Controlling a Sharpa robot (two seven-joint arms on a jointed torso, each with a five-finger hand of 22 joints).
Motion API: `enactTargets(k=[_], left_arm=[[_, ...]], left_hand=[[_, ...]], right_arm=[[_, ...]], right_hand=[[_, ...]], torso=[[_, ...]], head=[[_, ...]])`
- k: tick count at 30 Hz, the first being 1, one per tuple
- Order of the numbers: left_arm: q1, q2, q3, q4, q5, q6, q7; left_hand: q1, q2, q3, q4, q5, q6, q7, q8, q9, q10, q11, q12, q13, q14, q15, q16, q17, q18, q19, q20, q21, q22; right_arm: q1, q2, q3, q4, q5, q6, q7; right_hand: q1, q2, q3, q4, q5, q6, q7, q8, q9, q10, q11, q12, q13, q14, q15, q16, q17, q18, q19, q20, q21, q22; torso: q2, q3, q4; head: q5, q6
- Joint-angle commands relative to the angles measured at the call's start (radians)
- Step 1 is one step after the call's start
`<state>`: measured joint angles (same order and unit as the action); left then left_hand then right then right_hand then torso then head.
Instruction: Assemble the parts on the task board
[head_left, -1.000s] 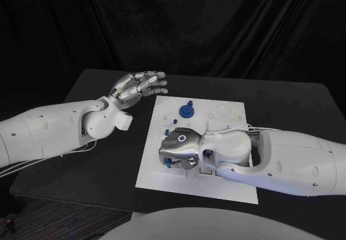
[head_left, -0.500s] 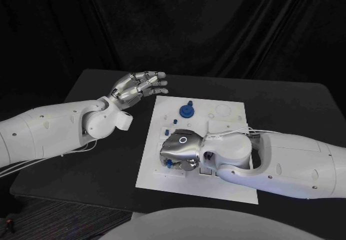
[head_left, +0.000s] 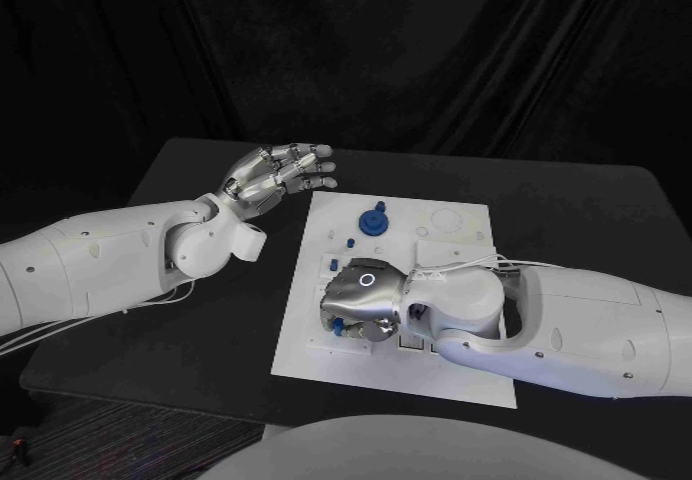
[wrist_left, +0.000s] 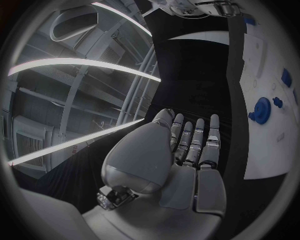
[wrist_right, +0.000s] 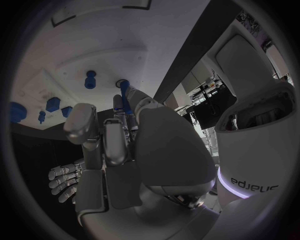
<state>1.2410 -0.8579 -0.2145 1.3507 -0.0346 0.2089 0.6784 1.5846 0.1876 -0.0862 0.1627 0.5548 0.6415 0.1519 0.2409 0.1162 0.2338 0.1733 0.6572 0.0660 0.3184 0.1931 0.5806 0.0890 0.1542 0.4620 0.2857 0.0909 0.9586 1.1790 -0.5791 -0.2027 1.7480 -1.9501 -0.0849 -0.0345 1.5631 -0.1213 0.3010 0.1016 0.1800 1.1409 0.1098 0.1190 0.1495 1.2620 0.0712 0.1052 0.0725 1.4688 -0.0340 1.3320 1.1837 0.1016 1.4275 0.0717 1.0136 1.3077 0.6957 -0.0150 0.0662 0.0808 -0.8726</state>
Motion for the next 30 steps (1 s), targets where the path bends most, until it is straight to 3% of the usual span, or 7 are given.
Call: enactTargets(k=[1, 25, 28, 29, 30], left_arm=[[-0.002, 0.002, 0.001, 0.000, 0.003, 0.015, 0.015], [-0.009, 0.003, 0.001, -0.005, 0.003, 0.021, 0.006], [-0.009, 0.004, 0.001, -0.006, 0.003, 0.022, 0.005], [-0.009, 0.004, 0.001, -0.006, 0.003, 0.022, 0.005], [-0.010, 0.004, 0.001, -0.006, 0.003, 0.022, 0.005]], left_hand=[[0.008, -0.004, 0.005, 0.002, 0.005, -0.003, 0.007, 0.005, -0.001, -0.003, 0.006, 0.007, -0.001, -0.008, 0.001, 0.006, -0.002, 0.000, 0.002, -0.002, -0.006, 0.001], [0.008, -0.003, 0.012, -0.001, 0.007, -0.005, 0.007, 0.004, -0.002, -0.004, 0.004, 0.007, -0.001, -0.008, 0.002, 0.007, -0.002, 0.000, 0.002, -0.002, -0.006, 0.002], [0.008, -0.003, 0.012, -0.001, 0.007, -0.005, 0.007, 0.004, -0.002, -0.004, 0.004, 0.007, -0.001, -0.008, 0.002, 0.007, -0.002, 0.000, 0.002, -0.002, -0.006, 0.002], [0.008, -0.003, 0.012, -0.001, 0.007, -0.005, 0.007, 0.004, -0.002, -0.004, 0.004, 0.007, -0.001, -0.008, 0.002, 0.007, -0.002, 0.000, 0.002, -0.002, -0.006, 0.002], [0.008, -0.003, 0.012, -0.001, 0.007, -0.005, 0.007, 0.004, -0.002, -0.004, 0.004, 0.007, -0.001, -0.008, 0.002, 0.007, -0.002, 0.000, 0.002, -0.002, -0.006, 0.002]], right_arm=[[-0.007, -0.004, -0.004, -0.006, -0.023, 0.008, -0.024], [-0.007, -0.009, -0.004, -0.007, -0.025, 0.018, -0.031], [-0.007, -0.009, -0.004, -0.009, -0.025, 0.019, -0.026], [-0.007, -0.009, -0.004, -0.009, -0.025, 0.018, -0.025], [-0.007, -0.009, -0.004, -0.009, -0.025, 0.015, -0.022]], right_hand=[[0.009, 0.005, 0.004, -0.005, 0.005, 0.010, 0.000, 0.002, 0.002, 0.030, -0.029, -0.003, 0.001, 0.022, 0.000, -0.007, -0.002, -0.003, -0.006, -0.002, -0.003, 0.134], [0.005, 0.002, 0.006, -0.008, 0.009, 0.014, 0.001, 0.001, 0.004, 0.024, -0.026, -0.008, 0.001, 0.021, 0.001, -0.009, -0.004, -0.002, -0.009, -0.002, -0.010, 0.132], [-0.015, -0.005, 0.008, -0.003, 0.004, -0.023, 0.011, -0.024, -0.004, 0.000, -0.015, -0.024, -0.002, 0.019, 0.010, -0.012, -0.008, -0.002, -0.013, 0.003, -0.017, 0.130], [-0.027, -0.012, 0.009, 0.004, -0.003, -0.070, 0.024, -0.051, -0.016, -0.035, -0.006, -0.040, -0.007, 0.017, 0.024, -0.015, -0.011, -0.002, -0.016, 0.008, -0.024, 0.128], [-0.044, -0.027, 0.012, 0.013, -0.009, -0.155, 0.030, -0.058, -0.037, -0.086, 0.010, -0.044, -0.010, 0.015, 0.033, -0.016, -0.013, -0.002, -0.018, 0.017, -0.030, 0.127]], torso=[[0.000, -0.0005, 0.0002], [0.000, -0.0003, 0.0001], [0.000, 0.0000, 0.0000], [0.000, -0.0001, 0.0001], [-0.001, -0.0001, 0.0001]], head=[[0.001, 0.000], [0.002, 0.000], [0.002, 0.000], [0.002, 0.000], [0.002, 0.000]])
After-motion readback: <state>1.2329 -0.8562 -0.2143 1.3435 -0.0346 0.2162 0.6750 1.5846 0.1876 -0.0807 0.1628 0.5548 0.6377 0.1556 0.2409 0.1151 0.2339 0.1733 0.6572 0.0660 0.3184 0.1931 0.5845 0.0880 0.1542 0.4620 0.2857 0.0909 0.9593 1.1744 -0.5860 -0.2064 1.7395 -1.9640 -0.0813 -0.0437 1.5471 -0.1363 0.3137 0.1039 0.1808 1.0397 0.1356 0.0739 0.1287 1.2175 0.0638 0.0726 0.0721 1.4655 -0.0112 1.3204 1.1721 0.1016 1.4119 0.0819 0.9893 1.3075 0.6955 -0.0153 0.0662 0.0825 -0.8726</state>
